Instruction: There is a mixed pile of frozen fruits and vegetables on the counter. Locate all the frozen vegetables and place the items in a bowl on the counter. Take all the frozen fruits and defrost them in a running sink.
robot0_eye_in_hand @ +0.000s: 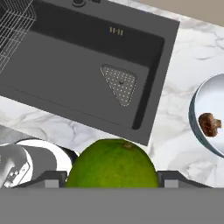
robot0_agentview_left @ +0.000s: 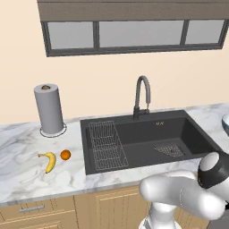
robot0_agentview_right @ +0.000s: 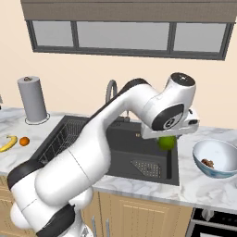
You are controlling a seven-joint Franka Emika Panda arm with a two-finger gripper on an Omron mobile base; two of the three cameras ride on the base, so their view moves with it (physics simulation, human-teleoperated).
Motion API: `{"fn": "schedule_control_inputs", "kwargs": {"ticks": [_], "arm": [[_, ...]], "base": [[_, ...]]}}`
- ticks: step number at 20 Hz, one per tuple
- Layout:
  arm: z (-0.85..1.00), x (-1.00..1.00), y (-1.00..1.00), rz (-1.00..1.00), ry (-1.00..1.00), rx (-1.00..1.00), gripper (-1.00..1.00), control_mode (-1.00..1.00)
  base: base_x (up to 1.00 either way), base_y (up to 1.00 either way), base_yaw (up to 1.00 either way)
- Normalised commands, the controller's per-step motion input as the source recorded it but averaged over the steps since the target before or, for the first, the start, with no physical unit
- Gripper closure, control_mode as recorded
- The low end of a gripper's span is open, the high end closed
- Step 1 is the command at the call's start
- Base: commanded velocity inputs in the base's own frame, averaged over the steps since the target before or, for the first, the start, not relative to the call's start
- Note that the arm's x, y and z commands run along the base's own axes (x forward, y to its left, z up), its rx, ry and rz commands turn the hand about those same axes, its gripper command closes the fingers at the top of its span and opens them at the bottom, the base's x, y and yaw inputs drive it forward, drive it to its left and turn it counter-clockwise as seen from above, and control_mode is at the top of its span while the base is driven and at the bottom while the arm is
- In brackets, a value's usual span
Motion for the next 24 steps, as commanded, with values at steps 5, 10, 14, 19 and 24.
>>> {"fn": "schedule_control_inputs", "kwargs": {"ticks": [5, 10, 14, 19, 24], "arm": [[0.35, 0.08, -0.77, -0.14, -0.01, -0.10, 1.00, -1.00], [0.12, 0.31, -0.63, -0.21, 0.06, -0.17, 1.00, -1.00], [-0.10, 0.41, -0.42, -0.10, 0.02, -0.08, 1.00, -1.00], [-0.39, 0.35, -0.47, -0.01, 0.08, 0.04, 1.00, -1.00], [-0.55, 0.30, -0.37, -0.02, 0.11, 0.10, 1.00, -1.00]], "base": [[0.00, 0.00, 0.00], [0.00, 0.00, 0.00], [0.00, 0.00, 0.00], [0.00, 0.00, 0.00], [0.00, 0.00, 0.00]]}}
